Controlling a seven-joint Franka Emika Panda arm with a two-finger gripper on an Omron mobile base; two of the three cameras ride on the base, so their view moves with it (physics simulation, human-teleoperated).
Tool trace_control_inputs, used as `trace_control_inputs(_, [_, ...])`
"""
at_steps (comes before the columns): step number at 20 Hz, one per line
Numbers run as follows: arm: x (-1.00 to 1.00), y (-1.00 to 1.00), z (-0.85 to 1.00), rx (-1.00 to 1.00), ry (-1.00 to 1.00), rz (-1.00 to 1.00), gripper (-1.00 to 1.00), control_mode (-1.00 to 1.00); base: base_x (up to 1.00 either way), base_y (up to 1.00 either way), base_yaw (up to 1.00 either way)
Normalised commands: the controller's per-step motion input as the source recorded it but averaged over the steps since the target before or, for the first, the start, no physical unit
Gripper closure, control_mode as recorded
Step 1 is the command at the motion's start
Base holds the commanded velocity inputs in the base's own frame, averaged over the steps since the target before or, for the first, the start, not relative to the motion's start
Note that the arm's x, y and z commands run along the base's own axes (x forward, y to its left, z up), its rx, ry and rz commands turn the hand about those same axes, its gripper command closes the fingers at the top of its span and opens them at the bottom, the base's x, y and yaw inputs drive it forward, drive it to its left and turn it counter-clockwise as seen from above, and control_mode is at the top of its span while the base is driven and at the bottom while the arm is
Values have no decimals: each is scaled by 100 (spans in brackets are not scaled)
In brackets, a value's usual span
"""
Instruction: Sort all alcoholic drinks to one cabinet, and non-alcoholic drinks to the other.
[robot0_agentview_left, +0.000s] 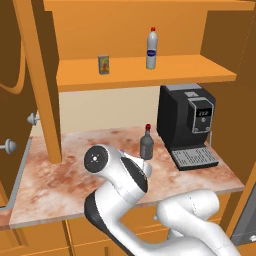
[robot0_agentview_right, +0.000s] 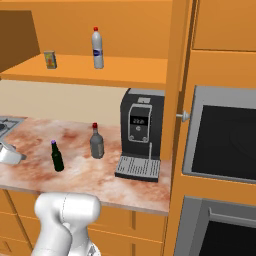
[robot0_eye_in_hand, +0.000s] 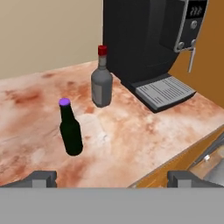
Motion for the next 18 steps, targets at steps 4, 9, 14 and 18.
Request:
trace_control_inputs(4, [23,0,-21,0,-3,0,-100,-100,0,0,0])
trace_control_inputs(9, [17,0,-21,0,-6,0,-100,-100,0,0,0])
trace_control_inputs(14, [15,0,-14,0,-4,-2,-100,-100,0,0,0])
trace_control_inputs(18, [21,0,-5,0,-1,-6,-100,-100,0,0,0])
